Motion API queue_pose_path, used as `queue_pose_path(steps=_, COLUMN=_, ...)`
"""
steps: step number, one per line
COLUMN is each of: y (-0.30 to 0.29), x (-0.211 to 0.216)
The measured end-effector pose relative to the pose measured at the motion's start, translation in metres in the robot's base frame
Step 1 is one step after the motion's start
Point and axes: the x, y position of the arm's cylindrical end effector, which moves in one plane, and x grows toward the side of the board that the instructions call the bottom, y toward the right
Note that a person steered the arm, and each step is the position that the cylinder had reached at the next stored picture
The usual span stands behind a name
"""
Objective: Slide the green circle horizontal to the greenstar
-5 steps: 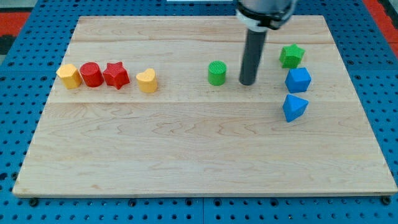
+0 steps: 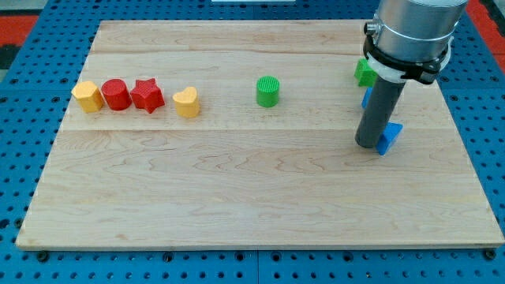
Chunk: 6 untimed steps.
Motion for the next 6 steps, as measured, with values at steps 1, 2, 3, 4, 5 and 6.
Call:
queue_pose_path(steps=1, y=-0.024, x=-0.018)
queue_pose_path(steps=2, y=-0.067, x=-0.043)
queue_pose_path(steps=3, y=-0.097, x=-0.043)
queue_pose_path(steps=4, y=-0.14, x=-0.049)
queue_pose_path(steps=5, y=-0.158, x=-0.074)
queue_pose_path(steps=6, y=-0.158, x=-0.112)
